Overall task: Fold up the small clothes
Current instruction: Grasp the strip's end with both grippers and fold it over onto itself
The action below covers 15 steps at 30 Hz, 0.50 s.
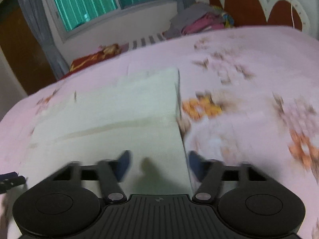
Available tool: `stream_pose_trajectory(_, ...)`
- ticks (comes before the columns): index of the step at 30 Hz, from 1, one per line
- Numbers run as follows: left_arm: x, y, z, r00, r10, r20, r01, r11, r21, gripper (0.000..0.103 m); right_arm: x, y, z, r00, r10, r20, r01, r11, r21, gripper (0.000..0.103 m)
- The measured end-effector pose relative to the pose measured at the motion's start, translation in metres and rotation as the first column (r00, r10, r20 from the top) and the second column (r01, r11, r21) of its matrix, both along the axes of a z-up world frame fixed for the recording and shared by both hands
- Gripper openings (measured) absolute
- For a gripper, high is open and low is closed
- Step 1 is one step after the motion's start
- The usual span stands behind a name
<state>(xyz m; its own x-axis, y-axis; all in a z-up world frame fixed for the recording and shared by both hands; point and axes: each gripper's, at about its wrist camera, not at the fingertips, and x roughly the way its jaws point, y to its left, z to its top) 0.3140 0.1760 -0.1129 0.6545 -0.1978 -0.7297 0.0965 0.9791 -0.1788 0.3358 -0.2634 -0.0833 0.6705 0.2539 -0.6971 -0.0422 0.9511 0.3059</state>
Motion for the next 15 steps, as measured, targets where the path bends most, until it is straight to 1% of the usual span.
stream_pose_trajectory(2,-0.03,0.003,0.0,1.0,0.007,-0.019,-0.007,1.0,-0.031,0.07,-0.021,-0.008,-0.002,1.0,0.029,-0.009,-0.029,1.0,0.009,0.052)
stream_pose_trajectory(4,-0.056,-0.001,0.001,0.999,0.005,-0.033,-0.007,0.998,-0.057,0.067,-0.04,-0.017,-0.004,0.999,0.043,-0.021,-0.042,0.999,0.026,0.05)
stream_pose_trajectory(5,-0.068,-0.004,0.002,0.999,0.001,-0.041,-0.004,0.998,-0.067,0.064,-0.051,-0.024,-0.004,0.998,0.054,-0.025,-0.053,0.998,0.039,0.05)
stream_pose_trajectory(7,-0.085,-0.01,0.002,0.999,-0.001,-0.051,-0.004,0.996,-0.093,0.063,-0.071,-0.036,-0.005,0.997,0.064,-0.032,-0.063,0.996,0.057,0.05)
stream_pose_trajectory(9,-0.101,-0.013,0.002,0.998,0.014,-0.067,-0.023,0.991,-0.133,0.063,-0.094,-0.049,-0.007,0.997,0.067,-0.038,-0.064,0.995,0.07,0.05)
stream_pose_trajectory(12,-0.121,-0.012,0.001,0.996,0.031,-0.089,-0.049,0.979,-0.199,0.062,-0.131,-0.069,-0.013,0.996,0.068,-0.061,-0.06,0.99,0.125,0.05)
stream_pose_trajectory(15,-0.142,-0.006,-0.004,0.993,0.061,-0.097,-0.086,0.957,-0.277,0.062,-0.168,-0.08,-0.017,0.994,0.088,-0.067,-0.074,0.979,0.189,0.05)
